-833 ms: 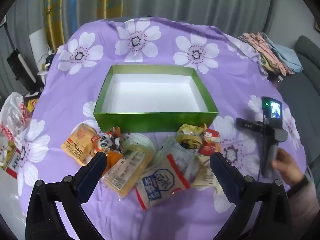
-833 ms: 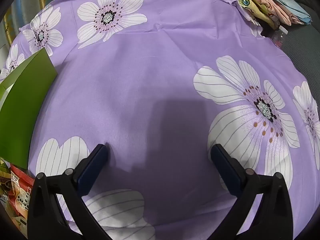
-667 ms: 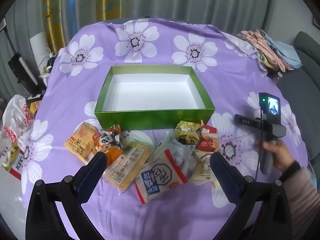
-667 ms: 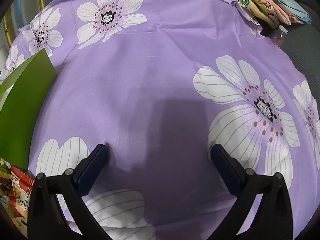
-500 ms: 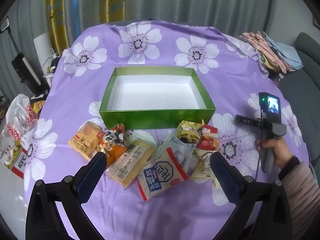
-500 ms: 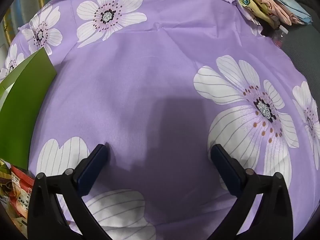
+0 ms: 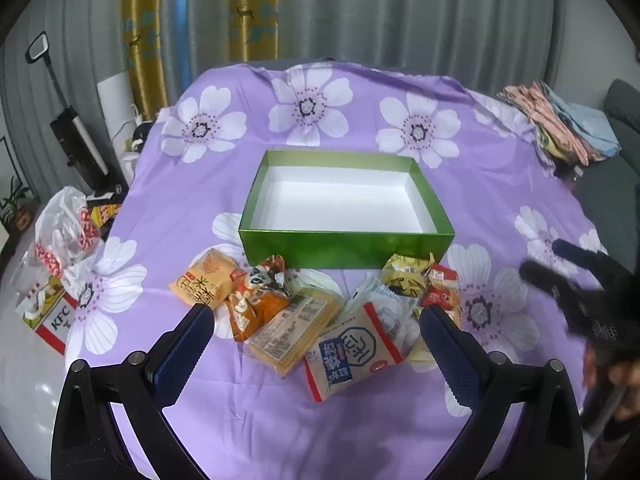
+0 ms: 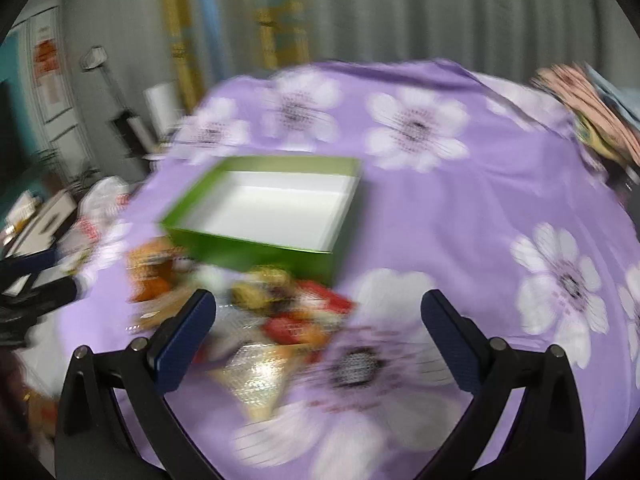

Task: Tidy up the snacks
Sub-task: 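Move the left tool toward the snack pile in front of the green box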

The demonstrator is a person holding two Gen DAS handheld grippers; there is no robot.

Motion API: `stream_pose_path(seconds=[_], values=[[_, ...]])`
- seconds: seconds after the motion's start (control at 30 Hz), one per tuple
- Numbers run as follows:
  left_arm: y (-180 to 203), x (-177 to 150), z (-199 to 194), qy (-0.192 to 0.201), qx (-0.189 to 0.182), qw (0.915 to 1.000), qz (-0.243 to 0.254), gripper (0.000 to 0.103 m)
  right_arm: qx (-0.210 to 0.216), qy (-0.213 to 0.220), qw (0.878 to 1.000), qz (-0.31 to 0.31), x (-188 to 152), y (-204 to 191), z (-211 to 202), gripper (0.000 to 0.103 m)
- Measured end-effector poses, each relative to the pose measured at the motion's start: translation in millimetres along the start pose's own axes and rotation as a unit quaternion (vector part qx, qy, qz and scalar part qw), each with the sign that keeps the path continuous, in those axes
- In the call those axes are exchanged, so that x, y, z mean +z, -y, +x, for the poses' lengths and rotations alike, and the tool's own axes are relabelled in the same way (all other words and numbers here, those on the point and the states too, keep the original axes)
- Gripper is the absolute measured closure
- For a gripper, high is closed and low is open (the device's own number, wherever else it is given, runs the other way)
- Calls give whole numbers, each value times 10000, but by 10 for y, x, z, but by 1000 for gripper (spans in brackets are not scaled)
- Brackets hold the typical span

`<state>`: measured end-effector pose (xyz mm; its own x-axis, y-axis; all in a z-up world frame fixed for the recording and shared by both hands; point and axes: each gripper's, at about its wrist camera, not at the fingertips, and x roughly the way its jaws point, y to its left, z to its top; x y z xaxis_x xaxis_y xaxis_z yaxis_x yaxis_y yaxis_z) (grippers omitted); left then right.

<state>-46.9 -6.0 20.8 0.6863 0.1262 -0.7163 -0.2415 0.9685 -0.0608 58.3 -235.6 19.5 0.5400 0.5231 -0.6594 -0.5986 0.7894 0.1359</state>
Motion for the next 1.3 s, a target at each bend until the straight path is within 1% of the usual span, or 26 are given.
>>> stream_pose_path(seconds=[0.1,0.17,0.2,0.3,0.4,0.9,1.3], values=[[-20,6,-29,41,-16,10000,-54,1,183,-41,9995,-254,-47,-284,-70,0],[-29,7,-54,78,-26,9999,-79,1,66,-12,9989,-461,-61,-429,-78,0],[-31,1,-69,97,-32,9999,-77,1,93,8,9983,-571,-70,-512,-99,0],[-28,-13,-100,143,7,9999,-46,1,198,-7,9973,-712,-53,-618,-139,0],[-30,-23,-106,150,-6,9999,-57,1,137,24,9967,-796,-9,-712,-173,0],[-60,-20,-133,156,-28,9999,-35,1,205,-32,9961,-863,-14,-863,-179,0],[-28,29,-57,74,-97,9999,42,1,294,-153,9962,-804,-55,-839,-134,0]])
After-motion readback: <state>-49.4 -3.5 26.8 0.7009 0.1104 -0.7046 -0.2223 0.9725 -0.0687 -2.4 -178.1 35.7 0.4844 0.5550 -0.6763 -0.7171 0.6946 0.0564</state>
